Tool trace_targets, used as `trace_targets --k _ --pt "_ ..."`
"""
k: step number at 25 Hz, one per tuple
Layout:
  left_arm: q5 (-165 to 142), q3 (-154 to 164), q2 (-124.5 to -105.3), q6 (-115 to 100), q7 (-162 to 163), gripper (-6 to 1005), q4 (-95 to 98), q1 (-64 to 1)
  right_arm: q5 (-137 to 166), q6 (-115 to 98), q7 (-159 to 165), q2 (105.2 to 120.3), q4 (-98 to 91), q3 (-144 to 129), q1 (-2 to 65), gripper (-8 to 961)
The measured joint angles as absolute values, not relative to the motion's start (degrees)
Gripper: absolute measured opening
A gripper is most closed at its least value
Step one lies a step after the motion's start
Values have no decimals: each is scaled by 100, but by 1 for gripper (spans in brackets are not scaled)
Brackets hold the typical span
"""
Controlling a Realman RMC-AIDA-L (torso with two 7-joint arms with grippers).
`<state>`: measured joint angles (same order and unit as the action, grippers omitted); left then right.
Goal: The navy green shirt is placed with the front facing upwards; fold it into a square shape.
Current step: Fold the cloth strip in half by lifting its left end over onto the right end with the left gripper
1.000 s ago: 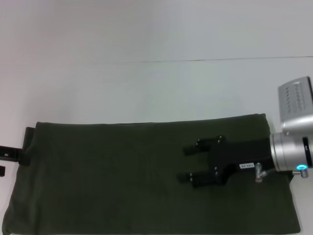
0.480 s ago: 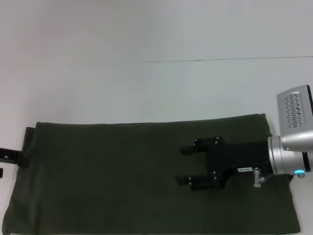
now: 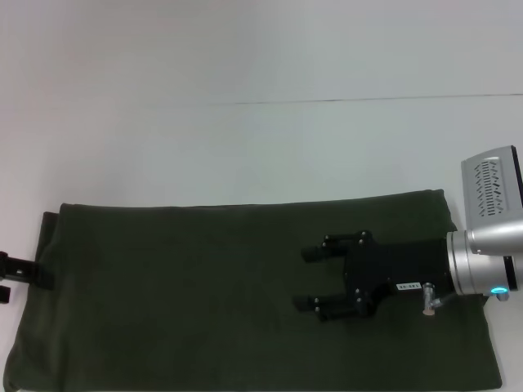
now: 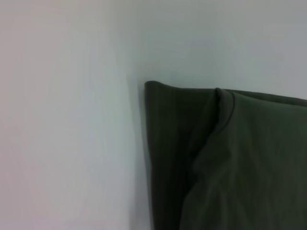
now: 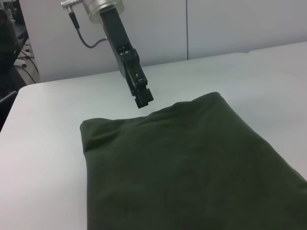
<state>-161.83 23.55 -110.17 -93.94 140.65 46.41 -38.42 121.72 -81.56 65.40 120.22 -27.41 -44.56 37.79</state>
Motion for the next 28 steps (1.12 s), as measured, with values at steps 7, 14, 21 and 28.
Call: trace_targets --k 7,14,21,28 --pt "-15592 2064 -10966 -9931 14013 924 4635 -3852 12172 -8107 6570 12013 -2741 -4456 3779 794" --pt "-15272 2231 -10930 -10026 13889 923 4154 -3919 12178 -8083 6583 12006 -2742 -4456 3779 794" --pt "-15420 2473 -10976 -9371 14007 921 3908 -3901 12177 -8076 6601 12004 -2744 -4456 3771 794" --pt "-15519 2529 -11005 -9155 14099 920 3945 -3859 12174 -8069 6661 12004 -2769 -4456 3770 794"
